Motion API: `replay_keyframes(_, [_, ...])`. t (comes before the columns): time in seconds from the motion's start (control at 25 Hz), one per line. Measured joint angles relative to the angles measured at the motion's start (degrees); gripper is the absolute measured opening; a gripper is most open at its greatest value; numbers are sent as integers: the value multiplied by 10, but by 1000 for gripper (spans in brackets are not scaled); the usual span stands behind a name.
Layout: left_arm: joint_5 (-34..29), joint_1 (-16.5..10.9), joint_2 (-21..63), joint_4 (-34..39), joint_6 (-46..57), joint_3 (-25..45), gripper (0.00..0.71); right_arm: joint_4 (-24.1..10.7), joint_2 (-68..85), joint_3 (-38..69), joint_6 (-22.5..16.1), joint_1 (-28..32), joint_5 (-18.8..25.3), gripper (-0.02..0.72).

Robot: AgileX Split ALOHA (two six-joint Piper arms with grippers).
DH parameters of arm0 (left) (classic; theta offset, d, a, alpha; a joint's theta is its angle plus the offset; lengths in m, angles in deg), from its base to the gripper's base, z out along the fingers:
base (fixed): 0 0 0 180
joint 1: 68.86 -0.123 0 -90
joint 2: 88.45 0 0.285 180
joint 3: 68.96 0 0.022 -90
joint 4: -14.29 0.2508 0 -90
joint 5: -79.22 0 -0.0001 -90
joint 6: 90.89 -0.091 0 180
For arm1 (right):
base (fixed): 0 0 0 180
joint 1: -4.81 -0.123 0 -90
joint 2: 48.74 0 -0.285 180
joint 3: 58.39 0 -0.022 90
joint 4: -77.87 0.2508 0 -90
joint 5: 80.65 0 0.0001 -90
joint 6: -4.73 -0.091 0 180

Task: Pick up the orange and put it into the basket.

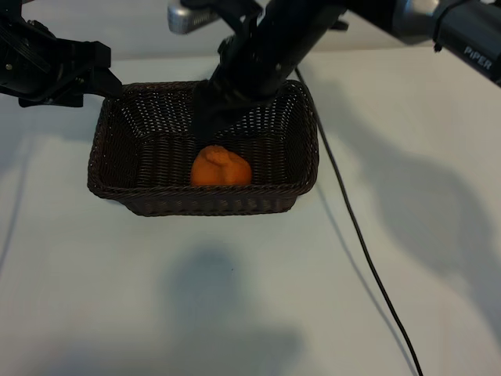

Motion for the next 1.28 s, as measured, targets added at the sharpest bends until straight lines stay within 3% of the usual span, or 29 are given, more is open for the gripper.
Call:
replay_keyframes(0.36, [0, 0, 0, 0, 0, 0, 590, -74, 50, -13, -23, 0, 44, 596])
replay_keyframes(1.28, [1, 0, 0, -13, -2, 0, 590, -92, 65, -13, -60, 0, 58, 595])
